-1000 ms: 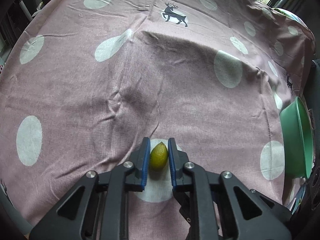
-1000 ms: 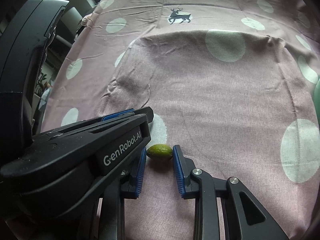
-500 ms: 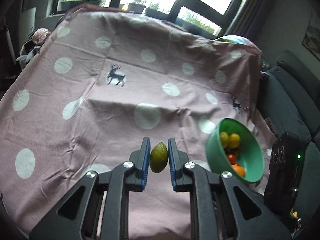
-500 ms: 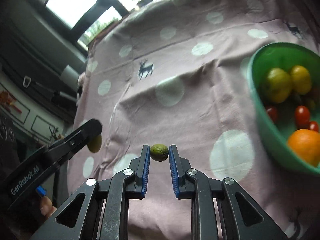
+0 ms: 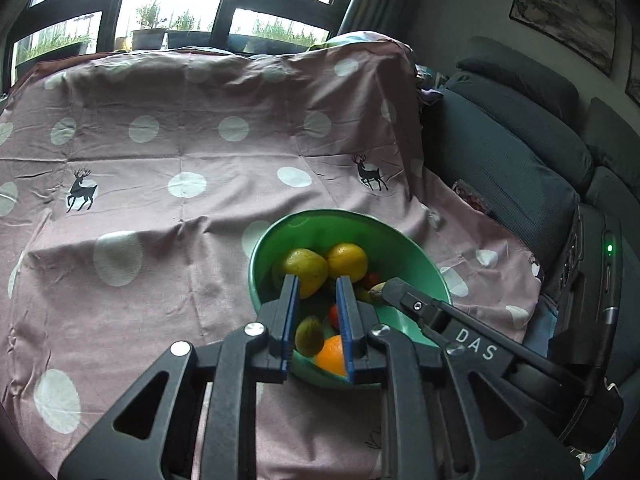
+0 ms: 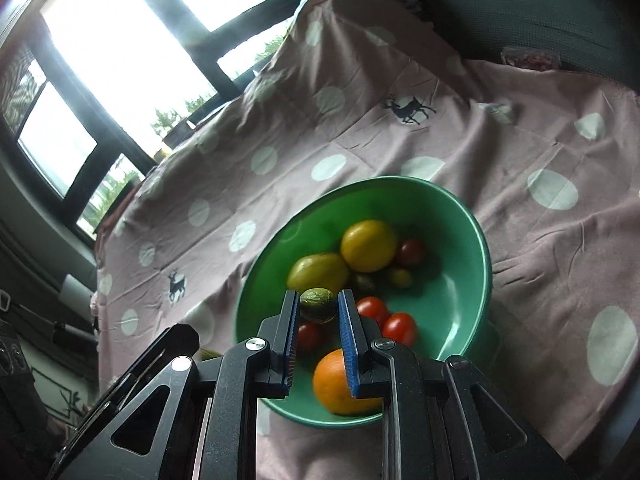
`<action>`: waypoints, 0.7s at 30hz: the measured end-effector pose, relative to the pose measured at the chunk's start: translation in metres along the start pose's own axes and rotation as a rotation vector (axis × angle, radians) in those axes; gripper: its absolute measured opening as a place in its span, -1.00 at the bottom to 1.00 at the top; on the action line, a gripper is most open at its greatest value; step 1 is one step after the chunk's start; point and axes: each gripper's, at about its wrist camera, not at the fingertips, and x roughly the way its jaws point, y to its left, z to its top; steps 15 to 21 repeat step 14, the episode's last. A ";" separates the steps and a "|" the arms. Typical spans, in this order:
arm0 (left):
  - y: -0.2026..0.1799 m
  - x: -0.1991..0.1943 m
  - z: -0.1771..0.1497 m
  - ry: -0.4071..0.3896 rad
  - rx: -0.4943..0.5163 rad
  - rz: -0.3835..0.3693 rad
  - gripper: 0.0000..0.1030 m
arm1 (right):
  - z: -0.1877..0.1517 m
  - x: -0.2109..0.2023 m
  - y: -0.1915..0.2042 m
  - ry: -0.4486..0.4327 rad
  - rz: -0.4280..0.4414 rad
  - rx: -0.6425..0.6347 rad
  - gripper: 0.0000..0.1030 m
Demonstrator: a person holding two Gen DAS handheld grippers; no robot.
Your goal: Organize fruits
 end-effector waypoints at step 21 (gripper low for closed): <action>0.021 0.002 -0.005 0.010 -0.049 0.118 0.99 | 0.003 -0.012 -0.018 -0.055 -0.097 0.035 0.24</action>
